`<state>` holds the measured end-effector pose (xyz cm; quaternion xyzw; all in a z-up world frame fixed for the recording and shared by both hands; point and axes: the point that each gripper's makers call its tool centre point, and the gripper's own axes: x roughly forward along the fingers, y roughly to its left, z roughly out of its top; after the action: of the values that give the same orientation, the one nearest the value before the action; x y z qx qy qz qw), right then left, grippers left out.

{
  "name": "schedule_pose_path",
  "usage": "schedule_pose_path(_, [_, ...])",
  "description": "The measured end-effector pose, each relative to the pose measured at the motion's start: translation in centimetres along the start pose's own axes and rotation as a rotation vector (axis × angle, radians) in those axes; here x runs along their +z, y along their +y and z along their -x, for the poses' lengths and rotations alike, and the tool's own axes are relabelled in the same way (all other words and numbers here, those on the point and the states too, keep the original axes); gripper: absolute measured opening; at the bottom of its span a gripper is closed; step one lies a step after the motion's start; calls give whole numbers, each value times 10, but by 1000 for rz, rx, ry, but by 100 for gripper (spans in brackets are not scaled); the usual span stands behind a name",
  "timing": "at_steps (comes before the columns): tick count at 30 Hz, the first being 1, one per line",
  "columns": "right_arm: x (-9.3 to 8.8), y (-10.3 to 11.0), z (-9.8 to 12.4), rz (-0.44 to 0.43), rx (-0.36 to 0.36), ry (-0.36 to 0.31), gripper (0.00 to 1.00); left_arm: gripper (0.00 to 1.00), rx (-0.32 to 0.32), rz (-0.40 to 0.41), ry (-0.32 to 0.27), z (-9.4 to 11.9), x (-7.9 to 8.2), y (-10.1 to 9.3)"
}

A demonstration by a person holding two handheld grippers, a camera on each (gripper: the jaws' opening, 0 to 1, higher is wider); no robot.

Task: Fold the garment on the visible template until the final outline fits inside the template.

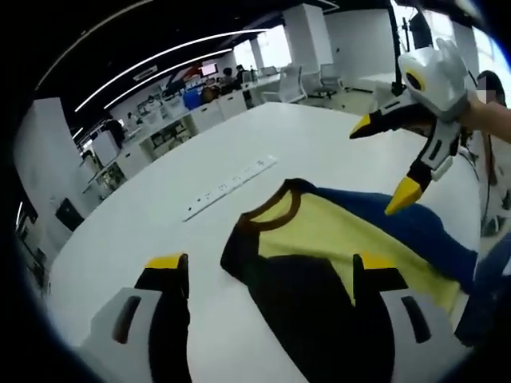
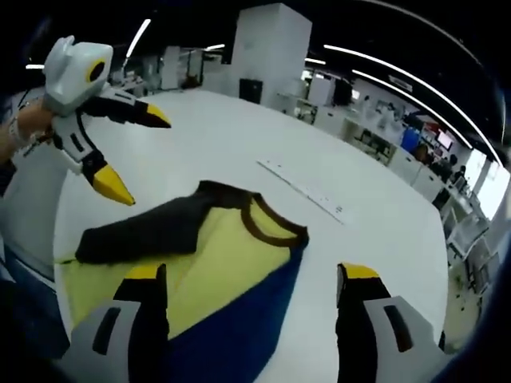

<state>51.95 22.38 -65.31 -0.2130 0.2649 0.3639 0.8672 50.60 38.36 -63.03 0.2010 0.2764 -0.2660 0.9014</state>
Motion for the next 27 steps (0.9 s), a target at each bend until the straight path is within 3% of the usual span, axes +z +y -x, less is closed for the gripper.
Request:
schedule_pose_path(14, [0,6,12,-9,-4,9,91,99,2,-5,-6,15,1,-1])
schedule_pose_path(18, [1,5,14,-23,-10,5,93,99,-31,-13,-1,17,-1,-8])
schedule_pose_path(27, [-1,14,26,-16,-6,15,100,99,-23,-9,-6,26,-4,-14])
